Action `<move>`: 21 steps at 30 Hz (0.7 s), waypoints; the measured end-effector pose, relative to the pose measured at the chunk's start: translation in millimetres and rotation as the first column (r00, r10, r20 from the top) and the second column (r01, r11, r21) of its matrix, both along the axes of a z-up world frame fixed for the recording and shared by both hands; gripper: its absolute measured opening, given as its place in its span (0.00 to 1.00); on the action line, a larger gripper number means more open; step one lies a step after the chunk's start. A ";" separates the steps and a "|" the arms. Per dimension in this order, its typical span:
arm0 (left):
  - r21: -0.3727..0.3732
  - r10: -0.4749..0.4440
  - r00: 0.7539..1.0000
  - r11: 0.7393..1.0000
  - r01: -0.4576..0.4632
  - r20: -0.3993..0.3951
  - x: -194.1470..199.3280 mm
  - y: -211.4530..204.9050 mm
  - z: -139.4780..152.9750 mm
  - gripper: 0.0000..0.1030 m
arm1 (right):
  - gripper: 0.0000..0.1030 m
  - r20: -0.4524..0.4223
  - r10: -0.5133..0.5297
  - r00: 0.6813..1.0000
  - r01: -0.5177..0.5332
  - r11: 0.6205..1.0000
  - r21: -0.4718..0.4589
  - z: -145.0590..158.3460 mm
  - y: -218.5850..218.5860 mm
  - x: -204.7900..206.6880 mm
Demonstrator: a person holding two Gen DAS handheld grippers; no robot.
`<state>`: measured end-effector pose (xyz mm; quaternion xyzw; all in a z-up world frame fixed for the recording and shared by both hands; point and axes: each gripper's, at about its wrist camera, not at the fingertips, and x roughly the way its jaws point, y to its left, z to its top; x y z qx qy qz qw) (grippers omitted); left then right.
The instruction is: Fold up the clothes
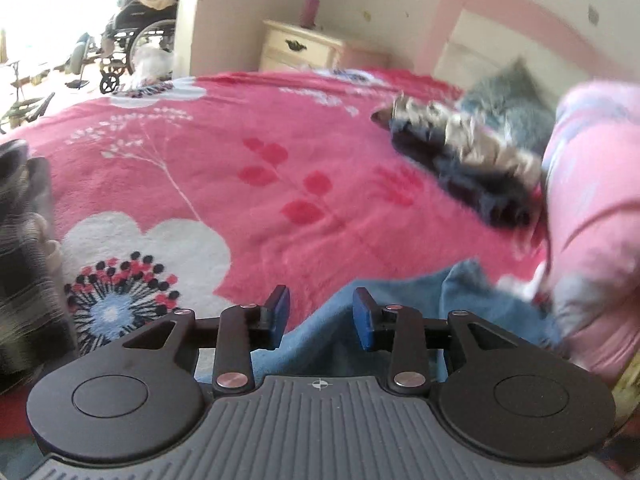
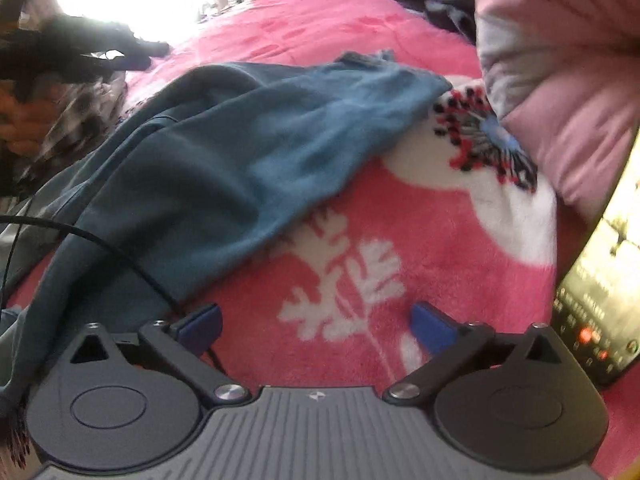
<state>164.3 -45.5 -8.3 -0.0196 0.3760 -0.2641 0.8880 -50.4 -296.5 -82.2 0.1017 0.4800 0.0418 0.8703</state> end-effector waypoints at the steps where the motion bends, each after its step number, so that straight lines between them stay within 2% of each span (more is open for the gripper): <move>1: -0.013 0.004 1.000 1.000 -0.004 0.002 -3.2 2.0 6.3 0.34 | 1.00 0.008 0.000 1.000 0.000 1.000 0.004 -0.9 -0.5 -1.1; 6: -0.040 -0.015 1.000 0.999 0.016 0.013 -26.8 10.7 32.1 0.39 | 1.00 0.016 -0.009 1.000 0.008 0.999 0.049 -3.3 -8.2 -1.8; 11: -0.019 -0.061 0.998 0.998 0.062 0.017 -60.6 25.9 50.8 0.45 | 1.00 0.002 -0.020 1.000 0.020 0.989 0.146 -5.3 -24.0 1.8; 14: 0.013 -0.076 0.997 0.997 0.076 0.001 -80.9 42.6 56.7 0.49 | 1.00 -0.020 0.003 1.000 0.000 0.987 0.158 -5.6 -26.6 7.4; 16: 0.035 -0.074 0.997 0.997 0.075 -0.011 -94.4 57.2 59.5 0.50 | 1.00 -0.047 0.045 0.998 -0.039 0.991 0.126 -5.0 -22.3 12.4; 21: 0.081 -0.035 0.996 0.996 0.041 -0.076 -131.3 102.0 57.4 0.53 | 1.00 -0.130 0.169 0.977 -0.176 0.983 -0.042 -4.7 4.4 23.1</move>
